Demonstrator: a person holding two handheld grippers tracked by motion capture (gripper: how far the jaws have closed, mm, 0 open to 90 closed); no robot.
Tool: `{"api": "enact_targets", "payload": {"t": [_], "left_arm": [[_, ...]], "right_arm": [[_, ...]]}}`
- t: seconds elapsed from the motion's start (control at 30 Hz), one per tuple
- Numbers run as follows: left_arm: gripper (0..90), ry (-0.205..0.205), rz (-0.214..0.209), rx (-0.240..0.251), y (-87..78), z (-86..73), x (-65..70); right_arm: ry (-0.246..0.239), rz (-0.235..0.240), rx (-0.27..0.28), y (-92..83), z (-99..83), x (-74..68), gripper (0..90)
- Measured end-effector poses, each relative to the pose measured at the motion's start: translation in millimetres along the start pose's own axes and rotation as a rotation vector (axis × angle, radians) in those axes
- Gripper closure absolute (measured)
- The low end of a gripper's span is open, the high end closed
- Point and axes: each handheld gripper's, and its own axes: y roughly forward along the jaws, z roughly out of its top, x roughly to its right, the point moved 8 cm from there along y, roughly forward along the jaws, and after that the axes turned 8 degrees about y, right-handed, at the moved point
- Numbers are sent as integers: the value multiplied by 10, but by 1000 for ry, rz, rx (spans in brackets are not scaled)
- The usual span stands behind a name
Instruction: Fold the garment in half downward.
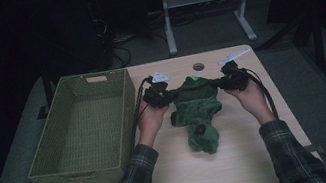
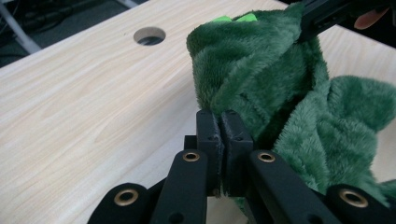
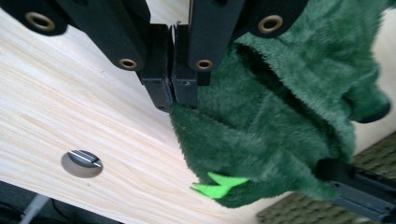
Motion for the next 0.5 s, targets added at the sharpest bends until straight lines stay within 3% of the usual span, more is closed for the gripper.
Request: {"api": "enact_targets", "payload": {"t": [0.07, 0.2, 0.33, 0.5], "left_arm": [[872, -6, -15, 40, -79, 8, 79], [872, -5, -36, 73, -151, 8, 178], [872, 25, -34, 91, -228, -1, 309], [871, 80, -26, 85, -319, -42, 479]], "right_arm": [[-19, 15, 29, -89, -47, -55, 874], [-34, 22, 49, -169, -120, -115, 871], [-82, 38, 87, -319, -222, -262, 867], [-125, 55, 97, -429, -353, -424, 864]]}}
